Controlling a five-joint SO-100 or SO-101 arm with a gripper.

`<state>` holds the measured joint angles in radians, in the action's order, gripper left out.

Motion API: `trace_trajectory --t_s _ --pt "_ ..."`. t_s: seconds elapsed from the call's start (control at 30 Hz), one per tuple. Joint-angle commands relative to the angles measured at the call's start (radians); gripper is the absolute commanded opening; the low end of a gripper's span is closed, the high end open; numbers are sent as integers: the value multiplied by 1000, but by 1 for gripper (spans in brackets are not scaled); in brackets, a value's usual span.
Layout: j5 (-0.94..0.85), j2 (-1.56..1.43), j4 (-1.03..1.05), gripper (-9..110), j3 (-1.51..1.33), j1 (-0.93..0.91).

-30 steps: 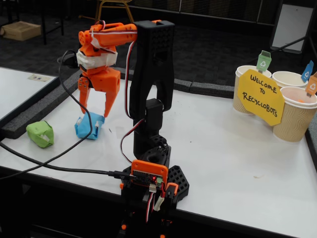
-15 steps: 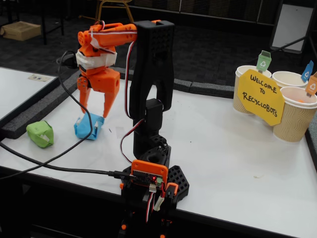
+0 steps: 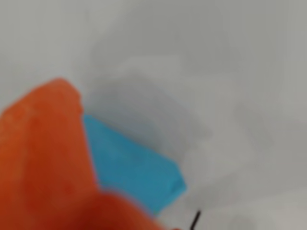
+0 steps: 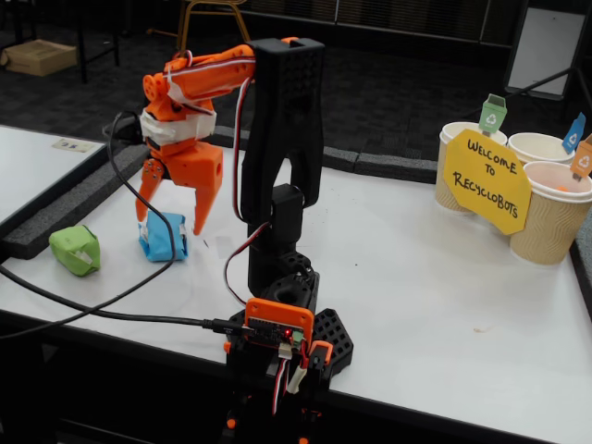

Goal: Sort rubbish by color.

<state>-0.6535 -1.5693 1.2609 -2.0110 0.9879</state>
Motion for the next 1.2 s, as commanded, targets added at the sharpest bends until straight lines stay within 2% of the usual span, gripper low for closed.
trace_trajectory --t_s 0.0,0.2,0.3,0.43,0.47,0.9,1.1,1.17 --pt "20 -40 25 27 15 15" --pt "20 -40 66 26 9 17" --pt "20 -40 81 21 6 17" --pt "21 -40 91 1 6 17" --pt "21 -40 91 0 6 17" --pt "21 -41 78 0 3 17" --pt "21 -81 -38 0 23 17" --pt "60 -117 -17 0 91 32"
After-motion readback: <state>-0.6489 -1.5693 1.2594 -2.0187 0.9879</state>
